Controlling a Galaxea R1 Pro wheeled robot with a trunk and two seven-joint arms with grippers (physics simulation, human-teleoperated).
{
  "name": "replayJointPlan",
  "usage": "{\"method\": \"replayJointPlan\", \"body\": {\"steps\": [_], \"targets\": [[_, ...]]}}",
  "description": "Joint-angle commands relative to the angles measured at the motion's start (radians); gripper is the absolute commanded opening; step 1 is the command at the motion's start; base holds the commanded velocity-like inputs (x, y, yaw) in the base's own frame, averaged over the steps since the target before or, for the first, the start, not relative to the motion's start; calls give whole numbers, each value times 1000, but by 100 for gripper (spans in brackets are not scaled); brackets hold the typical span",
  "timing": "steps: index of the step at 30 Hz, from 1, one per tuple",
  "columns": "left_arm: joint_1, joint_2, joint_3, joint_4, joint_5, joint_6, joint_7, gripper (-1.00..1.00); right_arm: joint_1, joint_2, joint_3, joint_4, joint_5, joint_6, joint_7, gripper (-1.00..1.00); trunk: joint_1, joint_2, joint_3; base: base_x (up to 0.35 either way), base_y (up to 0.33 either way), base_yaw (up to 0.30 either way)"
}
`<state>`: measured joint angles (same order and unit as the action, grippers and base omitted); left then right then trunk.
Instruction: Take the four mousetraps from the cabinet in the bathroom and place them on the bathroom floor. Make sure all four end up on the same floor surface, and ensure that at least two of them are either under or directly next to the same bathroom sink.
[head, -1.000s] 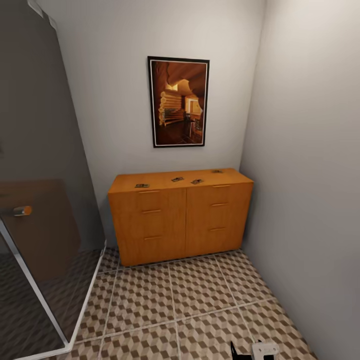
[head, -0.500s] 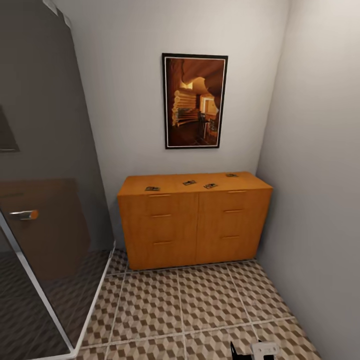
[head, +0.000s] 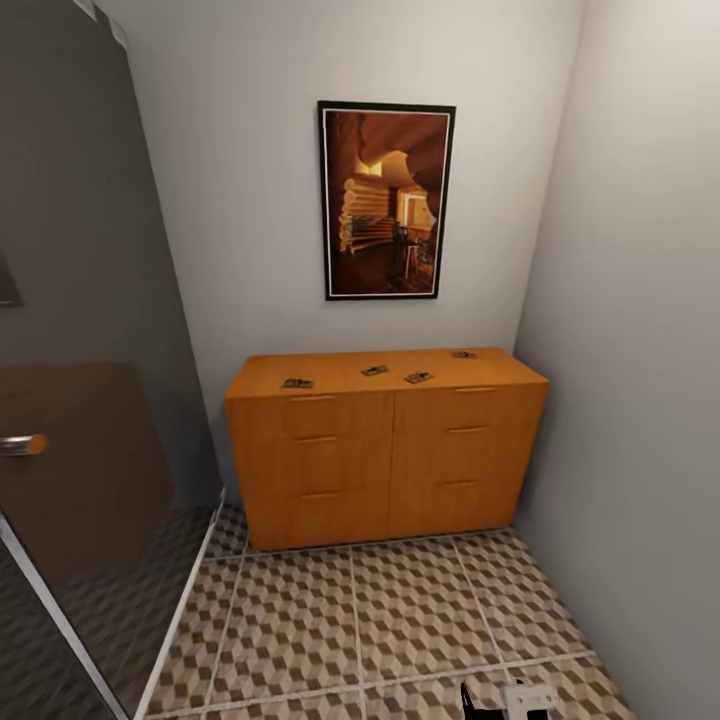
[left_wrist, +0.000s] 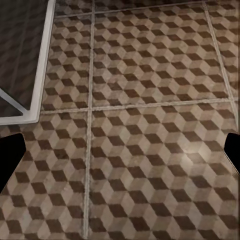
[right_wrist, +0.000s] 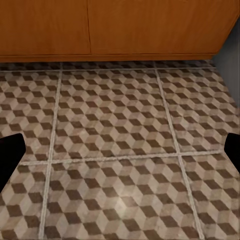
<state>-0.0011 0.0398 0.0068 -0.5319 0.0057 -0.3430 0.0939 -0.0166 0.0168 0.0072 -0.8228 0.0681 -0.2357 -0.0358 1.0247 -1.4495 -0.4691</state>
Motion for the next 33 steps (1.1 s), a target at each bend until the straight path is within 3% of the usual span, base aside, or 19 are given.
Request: {"method": "replayJointPlan", "body": {"steps": [1,22,33], "targets": [[0,0,-1,0,0,-2,3,100,0,0,0,1,7,-2,-4,100,0,0,-1,162,-143,0],[0,0,-1,-2,-1,-2,3,100,-1,0,0,1,7,-2,-4,100,0,0,-1,28,-25,4],[0,0,-1,-1,0,-2,3,100,-1,0,0,1,7,-2,-4,100,0,0,-1,0,0,167]]}}
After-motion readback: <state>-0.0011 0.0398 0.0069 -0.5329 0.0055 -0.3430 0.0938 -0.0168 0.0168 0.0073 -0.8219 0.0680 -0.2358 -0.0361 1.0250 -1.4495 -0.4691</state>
